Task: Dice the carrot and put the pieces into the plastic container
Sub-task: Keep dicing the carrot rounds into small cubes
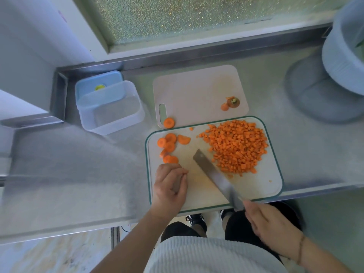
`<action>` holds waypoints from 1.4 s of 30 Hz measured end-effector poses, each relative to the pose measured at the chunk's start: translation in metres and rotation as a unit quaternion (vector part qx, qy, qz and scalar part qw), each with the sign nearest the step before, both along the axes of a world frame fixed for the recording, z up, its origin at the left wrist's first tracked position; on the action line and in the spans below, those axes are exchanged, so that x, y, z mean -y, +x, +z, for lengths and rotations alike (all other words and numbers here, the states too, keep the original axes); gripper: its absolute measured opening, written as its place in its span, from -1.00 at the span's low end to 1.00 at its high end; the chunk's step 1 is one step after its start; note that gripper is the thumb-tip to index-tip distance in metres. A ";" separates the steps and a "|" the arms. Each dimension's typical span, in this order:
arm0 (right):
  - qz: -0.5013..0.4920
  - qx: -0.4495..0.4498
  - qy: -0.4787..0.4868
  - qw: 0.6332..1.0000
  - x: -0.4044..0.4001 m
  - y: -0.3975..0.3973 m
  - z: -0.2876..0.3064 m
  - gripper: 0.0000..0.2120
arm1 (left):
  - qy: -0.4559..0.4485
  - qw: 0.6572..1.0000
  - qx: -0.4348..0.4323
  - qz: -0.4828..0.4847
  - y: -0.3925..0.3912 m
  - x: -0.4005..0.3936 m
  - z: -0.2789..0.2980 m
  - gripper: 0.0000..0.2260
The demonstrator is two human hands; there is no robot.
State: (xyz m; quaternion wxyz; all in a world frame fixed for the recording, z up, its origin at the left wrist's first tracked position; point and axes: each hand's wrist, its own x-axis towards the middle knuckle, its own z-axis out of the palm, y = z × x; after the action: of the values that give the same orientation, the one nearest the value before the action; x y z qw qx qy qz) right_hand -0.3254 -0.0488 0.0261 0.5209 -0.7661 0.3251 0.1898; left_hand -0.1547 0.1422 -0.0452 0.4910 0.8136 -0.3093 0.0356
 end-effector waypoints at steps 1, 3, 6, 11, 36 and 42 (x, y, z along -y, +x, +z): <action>-0.047 -0.008 0.020 0.999 0.005 0.004 0.001 -0.38 | 0.014 0.999 0.028 -0.008 0.008 0.003 0.001 -0.88; -0.106 -0.036 0.063 0.992 0.015 0.007 0.000 -0.41 | 0.064 0.995 0.073 -0.012 0.028 0.010 0.001 -0.86; -0.106 -0.054 0.096 0.988 0.019 0.011 0.002 -0.41 | 0.161 0.980 0.120 -0.014 0.061 0.024 0.004 -0.73; -0.107 -0.055 0.081 0.989 0.014 0.002 -0.002 0.03 | 0.276 0.934 0.224 -0.032 0.095 0.040 0.002 -0.82; -0.007 0.041 -0.062 0.997 -0.019 0.000 -0.008 -0.23 | 0.230 0.965 0.121 0.033 -0.014 0.032 -0.006 -0.70; -0.005 0.062 -0.060 0.996 -0.031 0.008 -0.010 -0.51 | 0.192 0.968 0.147 -0.069 -0.032 0.009 -0.015 -0.87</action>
State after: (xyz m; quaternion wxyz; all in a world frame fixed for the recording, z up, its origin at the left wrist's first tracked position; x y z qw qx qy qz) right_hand -0.3178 -0.0182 0.0165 0.4944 -0.8046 0.3064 0.1194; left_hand -0.1866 0.1331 -0.0602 0.2764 0.8553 -0.4340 0.0607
